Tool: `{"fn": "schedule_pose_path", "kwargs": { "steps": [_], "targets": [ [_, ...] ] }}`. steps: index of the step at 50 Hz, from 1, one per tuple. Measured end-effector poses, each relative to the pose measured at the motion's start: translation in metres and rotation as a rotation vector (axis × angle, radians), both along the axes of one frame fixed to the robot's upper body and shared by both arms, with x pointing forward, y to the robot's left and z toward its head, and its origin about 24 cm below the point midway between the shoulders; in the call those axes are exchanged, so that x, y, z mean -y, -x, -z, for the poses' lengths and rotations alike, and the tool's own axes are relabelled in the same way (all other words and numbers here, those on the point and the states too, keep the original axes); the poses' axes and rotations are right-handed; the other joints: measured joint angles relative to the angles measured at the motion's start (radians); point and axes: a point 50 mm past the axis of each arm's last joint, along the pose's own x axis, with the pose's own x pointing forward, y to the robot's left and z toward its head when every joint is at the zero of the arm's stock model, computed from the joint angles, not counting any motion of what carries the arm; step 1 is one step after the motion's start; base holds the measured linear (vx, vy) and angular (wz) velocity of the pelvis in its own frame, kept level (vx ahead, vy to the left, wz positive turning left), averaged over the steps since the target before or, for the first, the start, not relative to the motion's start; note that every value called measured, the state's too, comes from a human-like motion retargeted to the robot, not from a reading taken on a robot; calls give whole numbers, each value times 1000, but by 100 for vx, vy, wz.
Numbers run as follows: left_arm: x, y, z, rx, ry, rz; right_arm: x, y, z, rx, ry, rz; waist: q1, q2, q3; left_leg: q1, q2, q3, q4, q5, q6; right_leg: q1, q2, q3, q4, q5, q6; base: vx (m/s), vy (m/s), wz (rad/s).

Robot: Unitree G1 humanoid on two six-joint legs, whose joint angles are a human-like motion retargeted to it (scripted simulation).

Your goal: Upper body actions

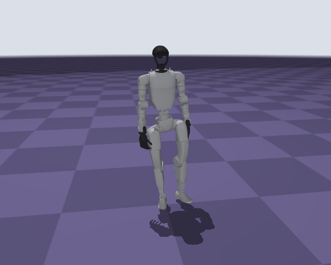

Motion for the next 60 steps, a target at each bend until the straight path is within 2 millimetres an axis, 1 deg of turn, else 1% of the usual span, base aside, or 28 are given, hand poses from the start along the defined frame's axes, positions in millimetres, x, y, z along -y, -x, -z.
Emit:
{"fn": "schedule_pose_path", "kwargs": {
  "steps": [5, 9, 12, 15, 18, 20, 22, 25, 27, 30, 33, 35, 37, 40, 42, 45, 48, 50, 54, 58, 60],
  "targets": [
    [5, -19, 0, 68, 15, -15, 6, -3, -1, -13, 10, 21, 7, -8, 32, -64, 19, -19, 109, -2, -44, 1, -9, -20, -10, -4, -10, -18, -12, 32],
    [7, -23, 0, 92, 11, -24, 16, 7, -1, -49, 53, 17, 3, -10, 36, -119, 23, -49, 175, 40, -74, -11, -24, -45, -18, -4, -15, -14, -4, 42],
    [5, -19, 0, 101, -31, -40, 25, 21, -1, -95, 104, 24, 11, -17, 42, -141, 16, -77, 207, 64, -102, -19, -38, -63, -19, -2, -19, -11, 1, 25],
    [4, -8, 1, 74, -67, -72, 31, 34, -1, -135, 127, 31, 28, -29, 47, -133, -9, -110, 238, 28, -110, -19, -54, -60, -19, 3, -20, -2, 3, -6],
    [6, 12, 1, -11, -76, -162, 36, 47, -1, -177, 142, 37, 44, -32, 42, -103, -37, -142, 246, 34, -113, -18, -59, -51, -19, 8, -19, 5, 8, -29],
    [8, 29, 1, -76, -53, -224, 38, 56, -1, -195, 151, 45, 52, -22, 34, -66, -43, -146, 207, 45, -112, -16, -49, -42, -17, 9, -18, 11, 12, -36],
    [10, 48, 0, -148, -17, -281, 41, 64, -2, -206, 159, 53, 47, -2, 19, -26, -34, -114, 132, 13, -81, -15, -29, -38, -16, 8, -15, 15, 12, -17],
    [9, 66, -3, -222, 13, -319, 42, 71, -2, -212, 171, 75, 5, 32, -19, 1, -36, -129, 63, -31, -46, -17, -10, -54, -16, 6, -5, 16, 12, 31],
    [7, 68, -4, -240, 15, -314, 43, 74, -2, -208, 176, 98, -9, 40, -25, 7, -42, -142, 37, -38, -26, -16, -7, -60, -15, 7, 0, 9, 14, 31],
    [-1, 64, -5, -234, 0, -271, 43, 79, -2, -204, 180, 140, -17, 36, -25, 25, -51, -141, 6, -41, 1, -12, -14, -67, -10, 11, 10, 9, 13, 16],
    [-9, 49, -4, -184, -17, -193, 39, 81, -1, -211, 168, 154, 8, 19, -24, 21, -63, -149, 2, -46, 18, -21, -27, -61, 2, 22, 17, 10, 10, -16],
    [-13, 37, -3, -143, -22, -158, 36, 78, 0, -202, 146, 144, 22, 9, -13, 23, -65, -142, 0, -51, 26, -28, -33, -55, 11, 31, 21, 8, 16, -26],
    [-14, 24, -3, -99, -20, -145, 32, 68, 1, -173, 118, 115, 28, 0, 6, 24, -63, -133, -2, -54, 32, -37, -35, -47, 20, 41, 24, -3, 6, -33],
    [-14, 3, -3, -24, -7, -161, 23, 42, 1, -88, 75, 26, 20, -14, 41, 21, -53, -117, -5, -60, 46, -64, -36, -17, 45, 65, 40, -10, 3, -48],
    [-14, -6, -3, 15, 4, -190, 19, 25, 0, -29, 70, -36, 15, -17, 45, 7, -41, -94, -11, -60, 53, -100, -36, 27, 69, 93, 62, -11, 3, -73],
    [-15, -10, -3, 39, 10, -221, 15, 12, -1, 13, 80, -104, 16, -24, 40, -8, -25, -53, -23, -59, 61, -146, -31, 114, 103, 112, 96, -7, 5, -80],
    [-18, -11, -4, 35, 0, -227, 16, 8, -1, 19, 92, -143, 1, -22, 38, -20, -10, -38, -29, -56, 68, -177, -25, 180, 146, 92, 120, -7, 0, -44],
    [-21, -10, -4, 24, -10, -214, 20, 12, -1, 11, 111, -141, -5, -22, 34, -25, -4, -33, -32, -55, 70, -184, -30, 186, 166, 83, 124, -3, -2, -23],
    [-23, -7, -5, 1, -19, -170, 32, 33, -1, -34, 155, -69, 12, -41, 31, -8, -19, -20, -40, -58, 71, -150, -68, 131, 161, 101, 136, 0, -1, -13],
    [-20, 0, -4, -28, -4, -133, 41, 63, -1, -123, 156, 28, 34, -51, 33, 25, -40, -20, -47, -61, 68, -105, -77, 112, 115, 69, 101, 3, 1, -2],
    [-18, 3, -4, -42, 4, -127, 44, 74, -2, -162, 152, 60, 43, -54, 31, 33, -45, -19, -47, -61, 64, -89, -83, 95, 93, 68, 89, 0, -8, -6]
  ]
}}
